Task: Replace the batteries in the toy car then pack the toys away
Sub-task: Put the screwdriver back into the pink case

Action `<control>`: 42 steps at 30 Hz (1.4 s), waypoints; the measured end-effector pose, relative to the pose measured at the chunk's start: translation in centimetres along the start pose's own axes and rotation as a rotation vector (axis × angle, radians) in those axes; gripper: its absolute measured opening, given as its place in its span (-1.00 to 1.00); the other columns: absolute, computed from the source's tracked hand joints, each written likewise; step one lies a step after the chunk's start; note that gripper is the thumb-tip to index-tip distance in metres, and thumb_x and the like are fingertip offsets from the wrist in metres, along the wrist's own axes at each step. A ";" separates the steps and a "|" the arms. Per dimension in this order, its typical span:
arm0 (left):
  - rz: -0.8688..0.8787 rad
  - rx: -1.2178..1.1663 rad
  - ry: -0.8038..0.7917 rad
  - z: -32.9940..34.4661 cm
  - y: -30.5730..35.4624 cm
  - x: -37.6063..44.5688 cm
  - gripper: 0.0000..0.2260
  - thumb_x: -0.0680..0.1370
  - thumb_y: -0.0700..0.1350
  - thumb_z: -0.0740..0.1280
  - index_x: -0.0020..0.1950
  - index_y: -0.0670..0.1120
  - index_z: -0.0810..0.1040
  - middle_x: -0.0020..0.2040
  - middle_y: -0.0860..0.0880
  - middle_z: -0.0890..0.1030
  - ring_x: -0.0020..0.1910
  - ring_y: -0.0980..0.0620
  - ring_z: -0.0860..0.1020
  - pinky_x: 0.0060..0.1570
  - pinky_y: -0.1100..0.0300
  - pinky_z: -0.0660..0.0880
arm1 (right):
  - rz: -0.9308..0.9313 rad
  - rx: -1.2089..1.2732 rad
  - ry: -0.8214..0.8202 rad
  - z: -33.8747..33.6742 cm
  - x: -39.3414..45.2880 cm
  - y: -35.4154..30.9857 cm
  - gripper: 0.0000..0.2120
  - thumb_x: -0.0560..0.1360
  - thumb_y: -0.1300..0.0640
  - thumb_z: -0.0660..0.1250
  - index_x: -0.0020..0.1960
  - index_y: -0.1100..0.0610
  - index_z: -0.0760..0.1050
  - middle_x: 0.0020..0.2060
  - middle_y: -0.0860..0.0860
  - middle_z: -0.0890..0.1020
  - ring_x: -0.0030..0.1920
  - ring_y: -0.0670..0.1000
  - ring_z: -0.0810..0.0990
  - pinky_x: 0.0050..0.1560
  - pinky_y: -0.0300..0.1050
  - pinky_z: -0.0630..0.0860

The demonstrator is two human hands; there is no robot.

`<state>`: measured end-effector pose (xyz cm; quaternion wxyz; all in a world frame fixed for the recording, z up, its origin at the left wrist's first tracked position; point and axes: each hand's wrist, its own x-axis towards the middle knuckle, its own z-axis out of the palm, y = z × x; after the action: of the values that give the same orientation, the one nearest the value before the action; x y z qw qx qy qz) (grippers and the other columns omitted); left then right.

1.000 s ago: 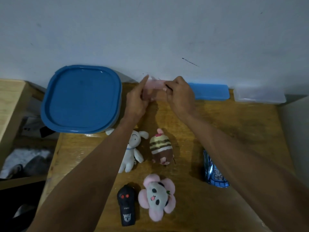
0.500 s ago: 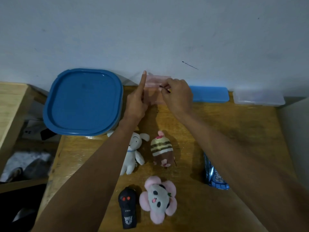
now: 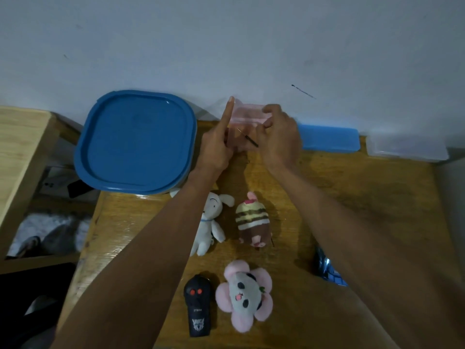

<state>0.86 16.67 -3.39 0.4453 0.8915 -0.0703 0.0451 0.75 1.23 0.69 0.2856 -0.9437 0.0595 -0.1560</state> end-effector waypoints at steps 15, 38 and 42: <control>-0.040 0.066 0.015 -0.1 0.0 -0.3 -0.26 0.57 -0.14 0.44 0.66 -0.01 0.12 -0.04 -0.17 0.67 -0.11 -0.08 0.64 -0.03 -0.06 0.62 | 0.083 0.133 -0.129 -0.7 -2.0 2.1 -0.88 0.56 0.21 0.36 0.06 0.04 0.55 -0.11 -0.06 0.62 -0.09 -0.06 0.59 -0.13 -0.16 0.59; -0.083 0.153 0.028 -4.9 7.0 -1.4 -0.55 0.60 -0.14 0.36 0.50 -0.06 0.45 0.36 -0.17 0.56 0.28 -0.13 0.56 0.32 0.02 0.49 | 0.207 0.066 -0.151 -2.8 -1.7 -3.1 -0.70 0.61 0.02 0.33 0.33 0.02 0.52 0.16 0.03 0.66 0.12 0.06 0.63 0.04 -0.14 0.55; -0.019 0.054 0.222 -12.1 6.7 -2.6 -0.58 0.59 0.05 0.39 0.44 0.00 0.52 0.26 -0.11 0.64 0.18 -0.07 0.60 0.13 0.03 0.59 | 0.171 0.237 -0.137 -3.0 -3.0 -8.1 -0.66 0.60 -0.05 0.35 0.34 -0.04 0.51 0.11 0.01 0.71 0.03 0.00 0.68 0.05 -0.13 0.62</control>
<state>-3.00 22.59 8.71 0.4267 0.8932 -0.0109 0.1414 -2.87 7.04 6.81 0.4104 -0.9034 0.1011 -0.0726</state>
